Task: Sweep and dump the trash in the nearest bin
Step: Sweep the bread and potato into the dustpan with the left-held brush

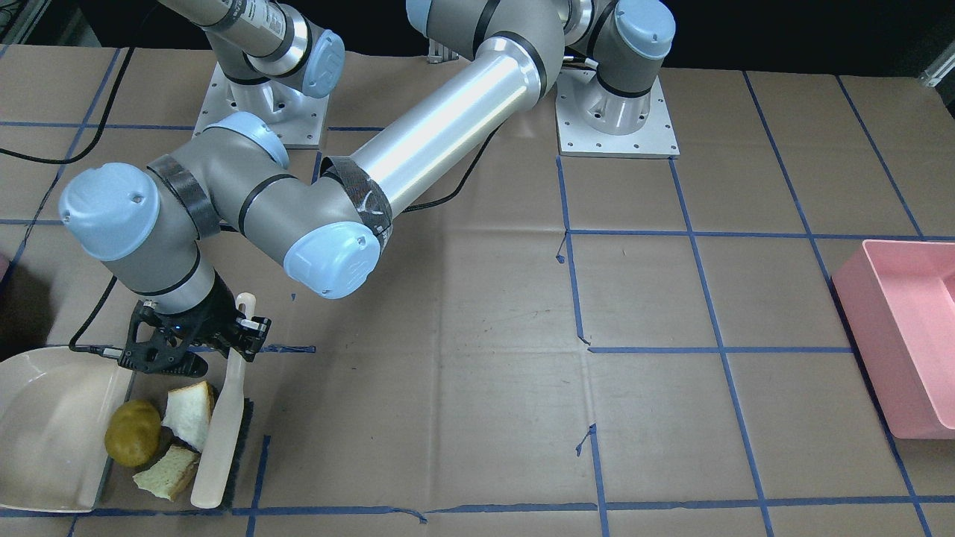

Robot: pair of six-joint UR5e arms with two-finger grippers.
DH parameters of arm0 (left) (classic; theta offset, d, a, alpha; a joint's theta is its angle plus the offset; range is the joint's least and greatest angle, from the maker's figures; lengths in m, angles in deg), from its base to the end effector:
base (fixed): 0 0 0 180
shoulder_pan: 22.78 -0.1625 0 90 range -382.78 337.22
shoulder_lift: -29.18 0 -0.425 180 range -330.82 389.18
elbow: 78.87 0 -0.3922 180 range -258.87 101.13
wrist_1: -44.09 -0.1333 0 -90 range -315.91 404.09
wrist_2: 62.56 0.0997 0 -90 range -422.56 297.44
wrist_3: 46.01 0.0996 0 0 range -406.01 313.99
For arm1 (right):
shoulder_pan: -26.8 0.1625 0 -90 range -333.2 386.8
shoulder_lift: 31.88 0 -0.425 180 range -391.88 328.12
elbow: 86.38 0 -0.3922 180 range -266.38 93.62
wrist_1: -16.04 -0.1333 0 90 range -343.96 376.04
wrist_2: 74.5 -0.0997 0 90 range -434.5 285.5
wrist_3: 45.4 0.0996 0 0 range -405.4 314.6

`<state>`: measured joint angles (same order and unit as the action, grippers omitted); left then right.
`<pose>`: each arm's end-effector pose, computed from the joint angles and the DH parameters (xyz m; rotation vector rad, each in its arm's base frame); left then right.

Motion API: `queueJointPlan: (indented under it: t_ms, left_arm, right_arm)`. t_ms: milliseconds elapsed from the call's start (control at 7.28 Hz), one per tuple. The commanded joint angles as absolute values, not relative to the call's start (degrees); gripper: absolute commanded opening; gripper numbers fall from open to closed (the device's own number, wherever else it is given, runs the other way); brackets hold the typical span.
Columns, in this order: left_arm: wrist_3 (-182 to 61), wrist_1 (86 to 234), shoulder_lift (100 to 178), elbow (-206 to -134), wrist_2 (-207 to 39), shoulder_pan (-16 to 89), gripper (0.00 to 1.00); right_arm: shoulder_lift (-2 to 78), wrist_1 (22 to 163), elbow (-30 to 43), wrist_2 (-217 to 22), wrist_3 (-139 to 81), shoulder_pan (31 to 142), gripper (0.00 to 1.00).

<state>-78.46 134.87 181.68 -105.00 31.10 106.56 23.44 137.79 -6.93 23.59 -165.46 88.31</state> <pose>-0.6496 -0.5922 0.2698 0.1855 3.0895 -0.0709 -0.2346 -0.6824 0.2671 2.1203 -2.0825 -0.1487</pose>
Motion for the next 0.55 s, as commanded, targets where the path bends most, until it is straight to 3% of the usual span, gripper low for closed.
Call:
queueJointPlan:
  t_ms: [0,412]
  left_arm:
    - [-80.81,134.36,183.52,-103.75,32.18,107.56,0.00]
    - [-83.52,134.36,185.89,-101.54,32.10,109.06,0.00]
  right_arm:
    - [23.40,137.77,-7.02,23.93,-165.46,90.50,0.02]
    - [22.96,137.85,-7.11,24.11,-165.46,90.61,0.02]
